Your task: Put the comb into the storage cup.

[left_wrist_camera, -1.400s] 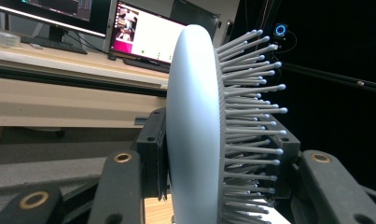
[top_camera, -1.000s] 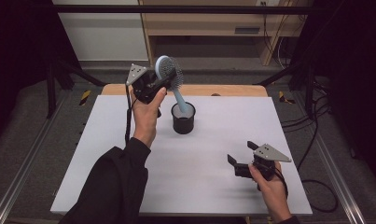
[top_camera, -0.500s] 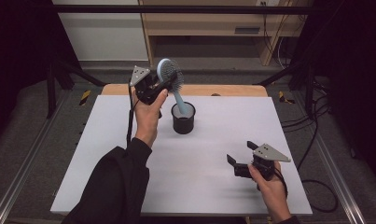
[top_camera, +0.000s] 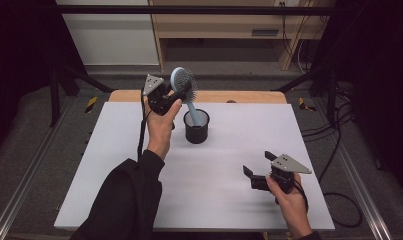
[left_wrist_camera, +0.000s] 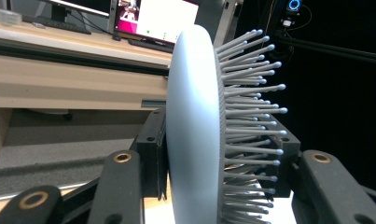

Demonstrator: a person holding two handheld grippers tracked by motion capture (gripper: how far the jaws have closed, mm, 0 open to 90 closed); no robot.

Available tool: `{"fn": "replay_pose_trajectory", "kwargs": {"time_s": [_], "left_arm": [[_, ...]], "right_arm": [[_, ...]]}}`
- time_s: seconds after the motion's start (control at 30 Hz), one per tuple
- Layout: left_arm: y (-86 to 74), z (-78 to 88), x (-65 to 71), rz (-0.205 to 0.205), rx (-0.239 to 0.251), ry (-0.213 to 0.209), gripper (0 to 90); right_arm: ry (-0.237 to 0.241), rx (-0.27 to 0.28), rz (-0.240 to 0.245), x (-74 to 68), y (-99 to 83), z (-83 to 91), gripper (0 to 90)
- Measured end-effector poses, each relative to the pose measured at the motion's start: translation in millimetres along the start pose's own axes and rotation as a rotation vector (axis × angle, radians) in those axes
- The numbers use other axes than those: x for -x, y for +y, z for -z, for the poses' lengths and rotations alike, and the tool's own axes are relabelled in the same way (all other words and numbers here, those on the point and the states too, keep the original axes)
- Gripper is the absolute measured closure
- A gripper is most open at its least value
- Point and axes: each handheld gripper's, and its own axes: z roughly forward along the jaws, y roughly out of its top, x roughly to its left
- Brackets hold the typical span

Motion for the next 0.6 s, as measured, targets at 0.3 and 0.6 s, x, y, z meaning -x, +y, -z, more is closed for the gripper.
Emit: {"fn": "replay_pose_trajectory", "kwargs": {"time_s": [0.3, 0.6], "left_arm": [[-3.2, -2.9, 0.8, -0.006, -0.007, 0.000, 51.9], [-4.0, -3.6, 1.5, -0.006, -0.007, -0.001, 51.8]], "right_arm": [[0.001, -0.002, 0.006, -0.8, 0.1, -0.5, 5.9], [0.001, -0.002, 0.007, -0.8, 0.1, -0.5, 5.9]]}}
